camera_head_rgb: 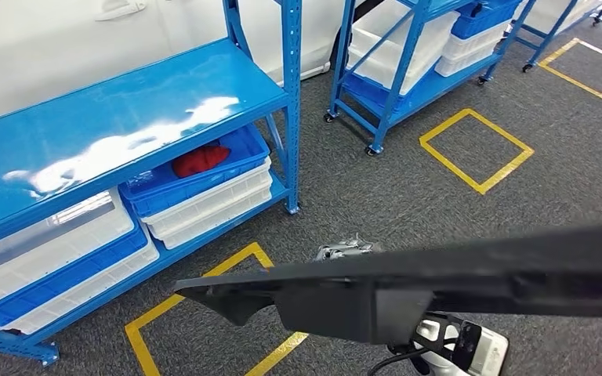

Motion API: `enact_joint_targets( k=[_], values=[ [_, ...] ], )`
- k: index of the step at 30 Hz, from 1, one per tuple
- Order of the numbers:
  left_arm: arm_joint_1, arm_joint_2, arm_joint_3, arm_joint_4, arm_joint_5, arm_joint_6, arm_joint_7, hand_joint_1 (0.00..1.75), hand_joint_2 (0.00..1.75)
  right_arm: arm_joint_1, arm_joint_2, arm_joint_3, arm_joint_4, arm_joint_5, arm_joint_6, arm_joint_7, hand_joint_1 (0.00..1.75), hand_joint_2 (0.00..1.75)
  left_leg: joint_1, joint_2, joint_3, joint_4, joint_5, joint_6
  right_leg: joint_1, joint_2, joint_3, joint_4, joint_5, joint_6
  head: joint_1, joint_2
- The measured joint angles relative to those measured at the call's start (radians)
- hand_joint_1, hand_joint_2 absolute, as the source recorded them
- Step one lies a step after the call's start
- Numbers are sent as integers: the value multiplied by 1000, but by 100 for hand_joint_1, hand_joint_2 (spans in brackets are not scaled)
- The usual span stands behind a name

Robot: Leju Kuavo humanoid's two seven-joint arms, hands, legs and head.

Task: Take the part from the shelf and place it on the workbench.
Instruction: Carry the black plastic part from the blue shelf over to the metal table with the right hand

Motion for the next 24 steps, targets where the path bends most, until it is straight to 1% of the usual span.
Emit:
enact_joint_targets(
  k=[1,2,3,4,5,6,7,8,9,10,11,12,13,14,15,16,17,18,19,20,21,22,23,24],
  values=[
    [0,0,1,0,1,-1,-5,0,175,3,0,-1,8,7,-9,0,175,175,-1,10,1,1,-2,-1,1,-8,33,-56,30,-2,0,0],
    [-1,-1,1,0,1,-1,-9,0,175,5,0,-1,13,14,-18,0,175,175,-2,20,2,3,-4,-3,3,-29,75,-130,58,-7,0,0],
    [-1,-1,1,0,0,-1,-11,0,175,7,1,-1,15,21,-28,0,175,175,-5,28,4,5,-7,-7,8,-51,110,-195,78,-14,0,0],
    [-1,-2,1,0,-2,1,-8,0,175,9,2,-1,16,26,-37,0,175,175,-8,36,5,7,-9,-11,13,-69,133,-240,87,-20,0,0],
    [-1,-1,1,0,-3,4,-3,0,175,11,3,-2,16,30,-48,0,175,175,-11,45,6,8,-12,-15,18,-78,141,-259,88,-26,0,0],
    [-1,-1,1,0,-5,9,5,0,175,13,3,-2,15,34,-58,0,175,175,-13,55,7,9,-13,-20,21,-71,139,-261,87,-31,0,0],
    [-2,0,1,0,-7,13,12,0,175,16,3,-3,14,35,-66,0,175,175,-14,65,8,8,-14,-24,20,-59,137,-262,89,-35,0,0],
    [-4,2,1,0,-10,17,19,0,175,18,3,-5,13,34,-72,0,175,175,-12,62,9,12,-21,-30,18,-47,137,-266,92,-41,0,0],
    [-5,3,1,0,-12,20,24,0,175,18,3,-8,11,32,-77,0,175,175,-9,46,3,28,-35,-35,15,-36,137,-269,95,-47,0,0],
    [-6,6,1,0,-15,22,28,0,175,18,5,-11,9,29,-81,0,175,175,-7,21,-11,65,-60,-40,11,-26,138,-273,99,-53,0,0],
    [-5,10,1,0,-16,23,31,0,175,18,6,-15,7,26,-85,0,175,175,-3,-9,-37,124,-94,-44,9,-15,138,-275,101,-56,0,0],
    [-4,13,1,0,-17,24,34,0,175,18,8,-19,6,22,-89,0,175,175,-2,-28,-69,195,-128,-47,9,-3,136,-275,102,-58,0,0],
    [-2,18,1,0,-19,23,36,0,175,19,10,-22,6,20,-94,0,175,175,-1,-37,-100,261,-152,-49,9,10,135,-275,103,-59,0,0],
    [-1,21,1,0,-21,21,38,0,175,21,11,-25,6,18,-98,0,175,175,0,-40,-119,299,-158,-51,9,24,135,-274,104,-59,0,0],
    [-1,23,1,0,-23,19,40,0,175,22,12,-27,6,17,-101,0,175,175,1,-41,-119,296,-142,-52,8,37,135,-273,105,-58,0,0],
    [-1,25,1,0,-24,17,40,0,175,23,12,-28,6,17,-103,0,175,175,3,-45,-100,251,-108,-52,8,51,136,-271,105,-57,0,0],
    [-2,27,1,0,-24,16,41,0,175,24,14,-29,6,17,-104,0,175,175,7,-57,-68,179,-66,-51,7,63,136,-269,104,-55,0,0],
    [-3,28,1,0,-25,15,41,0,175,23,15,-30,6,17,-104,0,175,175,9,-77,-37,109,-37,-50,8,75,135,-265,104,-51,0,0],
    [-3,29,1,0,-26,14,41,0,175,24,17,-32,6,17,-105,0,175,175,11,-95,-13,56,-19,-48,8,87,132,-262,105,-45,0,0],
    [-4,30,1,0,-28,12,41,0,175,26,18,-34,4,18,-106,0,175,175,11,-108,-2,29,-14,-45,8,97,127,-259,106,-38,0,0],
    [-4,30,1,0,-31,8,40,0,175,31,18,-38,0,19,-107,0,175,175,9,-110,1,23,-18,-41,7,107,123,-259,109,-31,0,0],
    [-5,30,0,0,-36,5,40,0,175,39,19,-43,-6,21,-107,0,175,175,9,-103,1,20,-16,-35,6,116,119,-259,112,-24,0,0],
    [-6,29,-1,0,-40,1,39,0,175,49,19,-48,-15,23,-107,0,175,175,11,-93,1,18,-13,-28,6,115,117,-257,111,-18,0,0],
    [-6,28,-2,0,-44,-2,38,0,175,58,19,-54,-27,25,-105,0,175,175,12,-83,1,15,-10,-20,7,99,110,-244,101,-14,0,0]
  ],
)
